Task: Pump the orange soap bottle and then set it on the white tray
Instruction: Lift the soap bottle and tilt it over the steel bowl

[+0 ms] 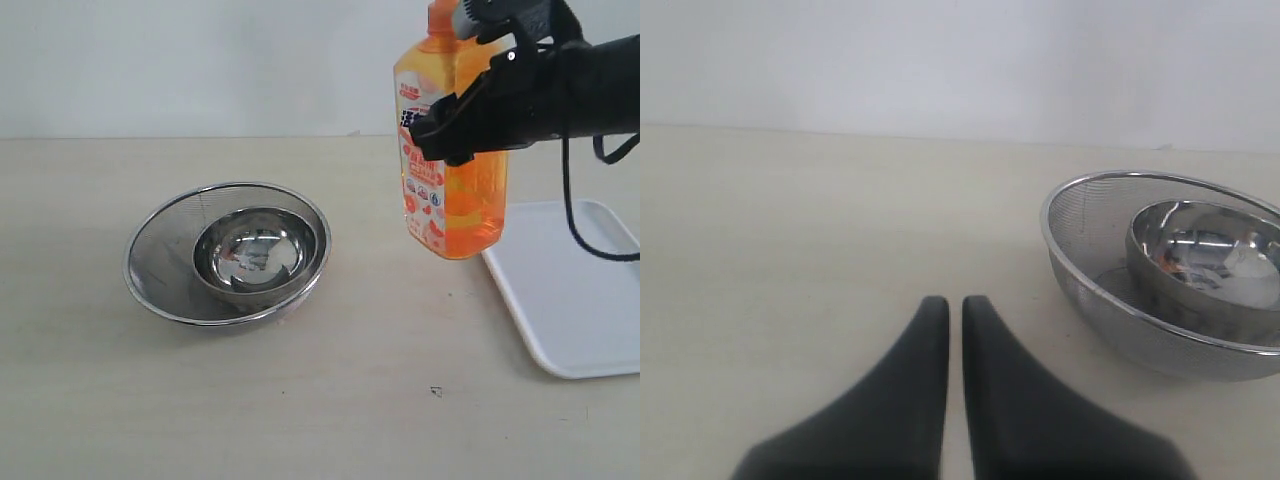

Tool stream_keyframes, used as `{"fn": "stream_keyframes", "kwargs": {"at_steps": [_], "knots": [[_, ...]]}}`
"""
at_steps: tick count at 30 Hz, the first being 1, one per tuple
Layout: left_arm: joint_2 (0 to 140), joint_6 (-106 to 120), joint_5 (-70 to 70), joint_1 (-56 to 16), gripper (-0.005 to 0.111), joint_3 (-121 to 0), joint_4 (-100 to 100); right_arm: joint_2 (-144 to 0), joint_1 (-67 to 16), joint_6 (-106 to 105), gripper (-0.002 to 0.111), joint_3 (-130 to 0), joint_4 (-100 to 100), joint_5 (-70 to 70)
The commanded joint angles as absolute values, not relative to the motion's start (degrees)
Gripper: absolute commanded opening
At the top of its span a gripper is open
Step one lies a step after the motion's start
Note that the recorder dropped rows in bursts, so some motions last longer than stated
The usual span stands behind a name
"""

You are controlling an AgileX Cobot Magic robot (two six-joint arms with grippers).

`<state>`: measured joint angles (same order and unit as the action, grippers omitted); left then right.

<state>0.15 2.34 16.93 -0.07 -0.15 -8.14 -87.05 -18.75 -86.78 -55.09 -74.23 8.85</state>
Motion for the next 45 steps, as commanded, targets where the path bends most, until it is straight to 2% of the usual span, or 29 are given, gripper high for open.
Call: {"fn": "stream_keyframes", "kwargs": {"at_steps": [1, 7, 13, 30, 45], "knots": [[0.0, 2.7, 16.9, -0.4, 0.005, 0.0, -7.9, -85.2, -26.7, -85.2, 0.0, -52.0, -77.8, -10.9], [0.0, 2.7, 16.9, -0.4, 0.005, 0.0, -7.9, -86.0, -35.8, -80.5, 0.0, -50.6, -75.8, -27.1], [0.0, 2.7, 16.9, -0.4, 0.005, 0.0, -7.9, -89.8, -39.4, -74.2, 0.0, -50.6, -71.1, -30.9], [0.0, 2.7, 16.9, -0.4, 0.005, 0.0, -7.9, -97.3, -39.5, -69.0, 0.0, -52.2, -55.6, -30.5], [0.0, 2.7, 16.9, -0.4, 0.005, 0.0, -7.9, -100.9, -39.9, -68.7, 0.0, -52.7, -54.7, -34.8]]}}
